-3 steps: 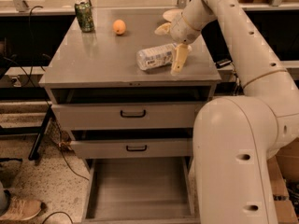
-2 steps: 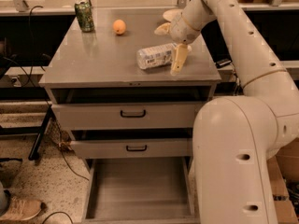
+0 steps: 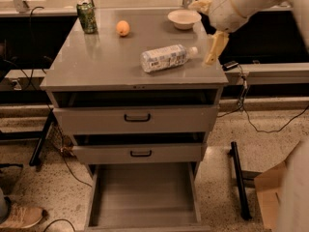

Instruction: Pick blue plastic bottle from bottom drawer and place on counter

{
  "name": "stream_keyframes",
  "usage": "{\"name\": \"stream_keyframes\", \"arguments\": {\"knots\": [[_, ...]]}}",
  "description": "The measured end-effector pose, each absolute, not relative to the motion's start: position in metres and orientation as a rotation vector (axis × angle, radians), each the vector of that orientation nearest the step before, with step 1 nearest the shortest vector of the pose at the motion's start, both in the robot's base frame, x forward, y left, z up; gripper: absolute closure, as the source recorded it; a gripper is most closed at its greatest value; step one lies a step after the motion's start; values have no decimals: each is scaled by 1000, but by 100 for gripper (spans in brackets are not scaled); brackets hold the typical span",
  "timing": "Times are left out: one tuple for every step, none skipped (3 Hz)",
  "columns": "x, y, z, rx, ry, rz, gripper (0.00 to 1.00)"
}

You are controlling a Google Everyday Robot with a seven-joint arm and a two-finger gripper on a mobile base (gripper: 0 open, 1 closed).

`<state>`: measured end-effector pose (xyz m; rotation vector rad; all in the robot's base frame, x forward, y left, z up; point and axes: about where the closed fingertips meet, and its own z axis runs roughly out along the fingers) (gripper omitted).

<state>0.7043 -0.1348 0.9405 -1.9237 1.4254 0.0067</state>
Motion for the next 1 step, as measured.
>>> {"name": "stream_keyframes", "arguments": {"knots": [[692, -141, 929, -1926, 1451, 15, 0]]}}
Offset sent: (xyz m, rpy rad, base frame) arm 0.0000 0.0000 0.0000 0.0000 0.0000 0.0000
